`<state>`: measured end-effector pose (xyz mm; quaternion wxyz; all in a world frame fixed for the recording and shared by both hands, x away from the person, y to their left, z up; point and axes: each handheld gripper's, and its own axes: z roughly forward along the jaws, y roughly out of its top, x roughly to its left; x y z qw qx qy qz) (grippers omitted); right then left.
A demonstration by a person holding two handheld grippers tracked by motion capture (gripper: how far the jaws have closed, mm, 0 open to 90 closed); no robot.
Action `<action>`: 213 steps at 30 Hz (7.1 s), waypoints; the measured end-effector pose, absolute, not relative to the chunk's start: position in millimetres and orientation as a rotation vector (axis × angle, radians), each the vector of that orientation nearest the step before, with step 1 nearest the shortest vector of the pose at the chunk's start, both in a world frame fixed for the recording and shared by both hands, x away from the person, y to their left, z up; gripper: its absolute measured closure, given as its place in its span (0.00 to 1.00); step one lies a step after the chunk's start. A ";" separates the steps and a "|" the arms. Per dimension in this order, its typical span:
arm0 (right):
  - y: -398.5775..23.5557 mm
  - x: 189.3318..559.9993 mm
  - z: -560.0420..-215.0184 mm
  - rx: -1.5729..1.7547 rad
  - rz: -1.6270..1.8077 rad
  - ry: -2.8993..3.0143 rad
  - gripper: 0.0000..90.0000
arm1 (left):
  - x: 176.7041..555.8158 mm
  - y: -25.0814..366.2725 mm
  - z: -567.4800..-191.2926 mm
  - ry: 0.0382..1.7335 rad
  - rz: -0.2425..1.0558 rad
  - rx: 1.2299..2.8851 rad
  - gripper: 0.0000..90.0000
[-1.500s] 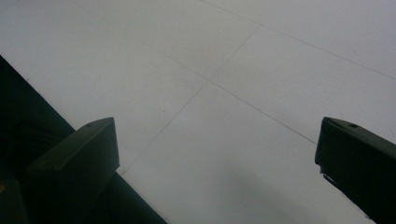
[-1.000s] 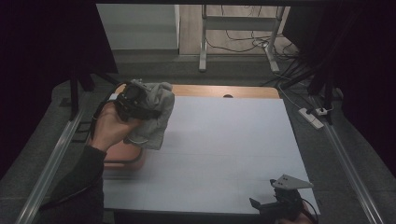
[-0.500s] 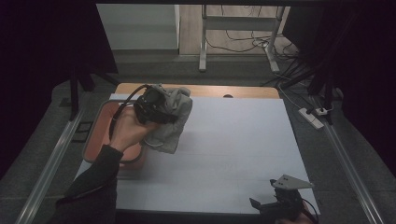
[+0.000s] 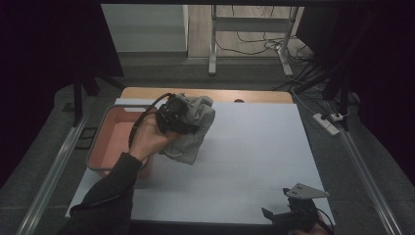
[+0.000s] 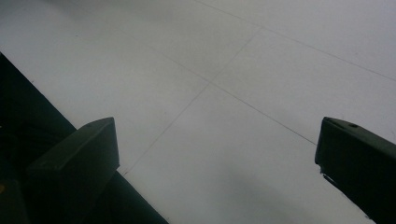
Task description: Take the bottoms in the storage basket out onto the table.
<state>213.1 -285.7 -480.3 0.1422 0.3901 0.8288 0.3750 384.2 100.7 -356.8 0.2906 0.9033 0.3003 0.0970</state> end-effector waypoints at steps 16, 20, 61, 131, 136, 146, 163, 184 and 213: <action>-286.5 212.4 -479.8 1.120 1.087 2.389 0.00 | 390.1 62.1 -380.7 0.706 0.230 2.422 0.62; -286.4 212.3 -479.8 1.117 1.087 2.390 0.00 | 392.0 57.0 -388.1 0.697 0.217 2.422 0.62; -286.2 212.0 -480.0 1.108 1.089 2.402 0.00 | 418.5 37.7 -481.4 0.768 0.166 2.447 0.57; -285.8 212.3 -480.7 1.110 1.087 2.413 0.00 | 414.9 46.7 -472.3 0.669 0.028 2.412 0.00; -285.7 212.3 -480.7 1.108 1.084 2.414 0.00 | 413.4 48.1 -469.4 0.675 0.028 2.406 0.00; -285.7 212.3 -480.9 1.109 1.084 2.416 0.00 | 408.5 52.8 -463.8 0.668 0.041 2.391 0.00; -285.1 212.4 -481.1 1.108 1.073 2.424 0.00 | 399.5 61.7 -456.9 0.671 0.093 2.387 0.00; -285.4 211.6 -481.1 1.101 1.075 2.426 0.00 | 390.0 69.4 -449.0 0.663 0.117 2.370 0.00; -286.4 211.0 -480.5 1.102 1.089 2.420 0.00 | 378.2 84.5 -446.9 0.672 0.118 2.347 0.00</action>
